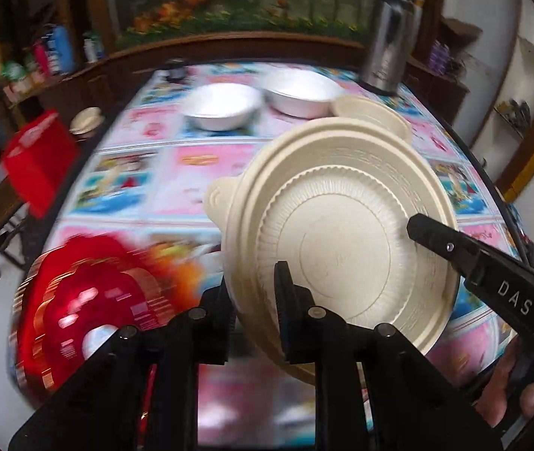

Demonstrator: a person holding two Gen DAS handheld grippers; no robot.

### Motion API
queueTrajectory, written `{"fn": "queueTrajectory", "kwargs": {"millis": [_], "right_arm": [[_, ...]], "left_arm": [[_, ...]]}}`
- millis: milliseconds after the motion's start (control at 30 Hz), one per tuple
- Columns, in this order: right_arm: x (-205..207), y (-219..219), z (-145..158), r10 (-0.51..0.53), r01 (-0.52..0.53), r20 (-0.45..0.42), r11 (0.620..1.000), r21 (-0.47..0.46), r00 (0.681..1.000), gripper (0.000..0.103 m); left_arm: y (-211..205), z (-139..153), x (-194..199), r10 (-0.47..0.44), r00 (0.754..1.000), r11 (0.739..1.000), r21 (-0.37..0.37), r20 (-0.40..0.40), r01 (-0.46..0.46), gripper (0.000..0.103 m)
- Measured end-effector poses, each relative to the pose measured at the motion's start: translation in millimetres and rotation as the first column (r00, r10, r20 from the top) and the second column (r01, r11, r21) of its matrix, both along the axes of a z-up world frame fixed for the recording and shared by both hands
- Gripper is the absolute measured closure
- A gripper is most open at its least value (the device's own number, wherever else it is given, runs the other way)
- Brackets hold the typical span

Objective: Organize plates and bowls
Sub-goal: 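Carry the beige plate onto the red plate stack and open the left gripper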

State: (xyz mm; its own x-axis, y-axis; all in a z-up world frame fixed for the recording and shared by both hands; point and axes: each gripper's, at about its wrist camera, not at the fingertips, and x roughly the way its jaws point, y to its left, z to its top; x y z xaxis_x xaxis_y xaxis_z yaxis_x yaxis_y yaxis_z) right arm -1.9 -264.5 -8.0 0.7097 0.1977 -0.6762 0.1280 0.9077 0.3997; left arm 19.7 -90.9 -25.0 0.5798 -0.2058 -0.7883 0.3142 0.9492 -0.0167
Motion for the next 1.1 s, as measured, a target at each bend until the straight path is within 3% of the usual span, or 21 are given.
{"fn": "queueTrajectory", "kwargs": {"millis": [200,367,700,867,900,933,967,1000,1067,1100], "right_arm": [[11.2,94.3,13.6,0.160,-0.158,0.026,0.985,-0.062,0.987,0.092],[15.2,158.1,5.6,0.261,-0.258,0.014,0.960,-0.108,0.965,0.092],[21.1,231.8,-27.2,0.365,-0.367,-0.051,0.906,-0.213,0.930,0.090],[18.1,246.0,-28.6,0.407,-0.404,-0.048,0.873,-0.275,0.912,0.086],[17.5,247.6,-27.0,0.415,-0.408,-0.041,0.864,-0.296,0.909,0.081],[14.9,248.6,-23.8,0.420,-0.406,-0.029,0.854,-0.327,0.907,0.076],[11.6,248.5,-19.4,0.420,-0.395,-0.009,0.846,-0.358,0.908,0.065],[10.1,245.4,-16.6,0.420,-0.388,0.005,0.844,-0.371,0.908,0.053],[5.4,236.0,-8.3,0.421,-0.371,0.051,0.845,-0.385,0.906,0.042],[4.1,229.3,-4.0,0.417,-0.361,0.075,0.852,-0.380,0.906,0.042]], "left_arm": [[83.4,11.4,-18.8,0.150,0.987,0.989,-0.019,0.054,-0.149,0.086],[138.9,-4.7,-21.9,0.255,0.967,0.967,-0.017,0.023,-0.255,0.086],[184.7,-42.3,-12.4,0.351,0.934,0.935,-0.016,-0.066,-0.353,0.086],[192.9,-38.9,-16.6,0.384,0.923,0.923,0.018,-0.036,-0.383,0.083],[194.1,-36.8,-17.2,0.391,0.920,0.920,0.024,-0.025,-0.391,0.079],[196.2,-33.9,-17.8,0.400,0.916,0.916,0.029,-0.008,-0.400,0.070],[197.6,-30.4,-20.0,0.408,0.913,0.912,0.032,0.012,-0.408,0.055],[198.4,-25.7,-22.0,0.419,0.907,0.907,0.039,0.038,-0.420,0.050],[199.3,-15.8,-26.6,0.436,0.895,0.895,0.059,0.096,-0.442,0.045],[199.2,-12.1,-26.9,0.438,0.892,0.893,0.062,0.110,-0.446,0.045]]}}
